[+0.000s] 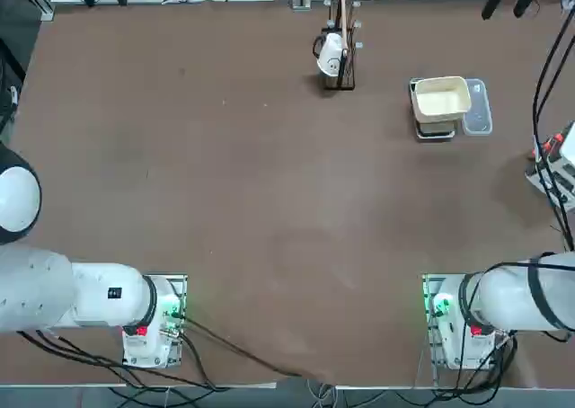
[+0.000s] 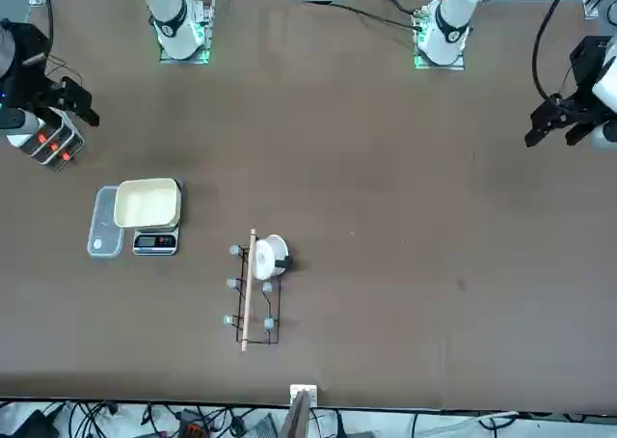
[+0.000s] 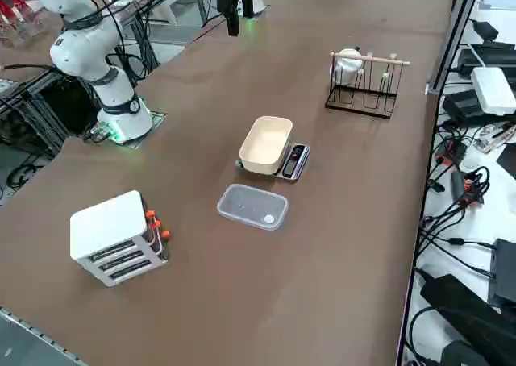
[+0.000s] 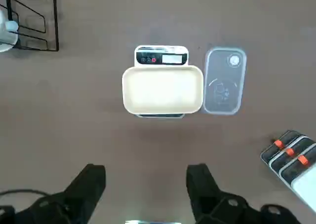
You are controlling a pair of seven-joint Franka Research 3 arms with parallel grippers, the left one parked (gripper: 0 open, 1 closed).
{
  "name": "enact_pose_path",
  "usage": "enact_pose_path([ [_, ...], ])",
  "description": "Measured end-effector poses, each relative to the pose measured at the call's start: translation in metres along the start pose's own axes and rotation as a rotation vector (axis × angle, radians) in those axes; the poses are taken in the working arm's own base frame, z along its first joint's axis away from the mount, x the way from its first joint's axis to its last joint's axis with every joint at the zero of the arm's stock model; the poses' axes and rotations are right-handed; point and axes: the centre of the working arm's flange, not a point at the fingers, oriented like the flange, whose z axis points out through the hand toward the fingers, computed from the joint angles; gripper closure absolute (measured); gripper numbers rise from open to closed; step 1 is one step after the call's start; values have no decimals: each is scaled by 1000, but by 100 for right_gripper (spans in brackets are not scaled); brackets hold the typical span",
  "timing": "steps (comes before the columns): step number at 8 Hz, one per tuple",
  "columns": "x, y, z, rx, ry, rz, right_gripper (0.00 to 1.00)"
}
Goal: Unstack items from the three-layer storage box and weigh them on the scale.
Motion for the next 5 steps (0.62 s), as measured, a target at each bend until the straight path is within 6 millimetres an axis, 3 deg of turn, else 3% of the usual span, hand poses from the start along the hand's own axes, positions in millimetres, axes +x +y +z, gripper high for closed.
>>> enact_pose_path([
  [5, -7, 2, 7, -19, -72, -23, 0],
])
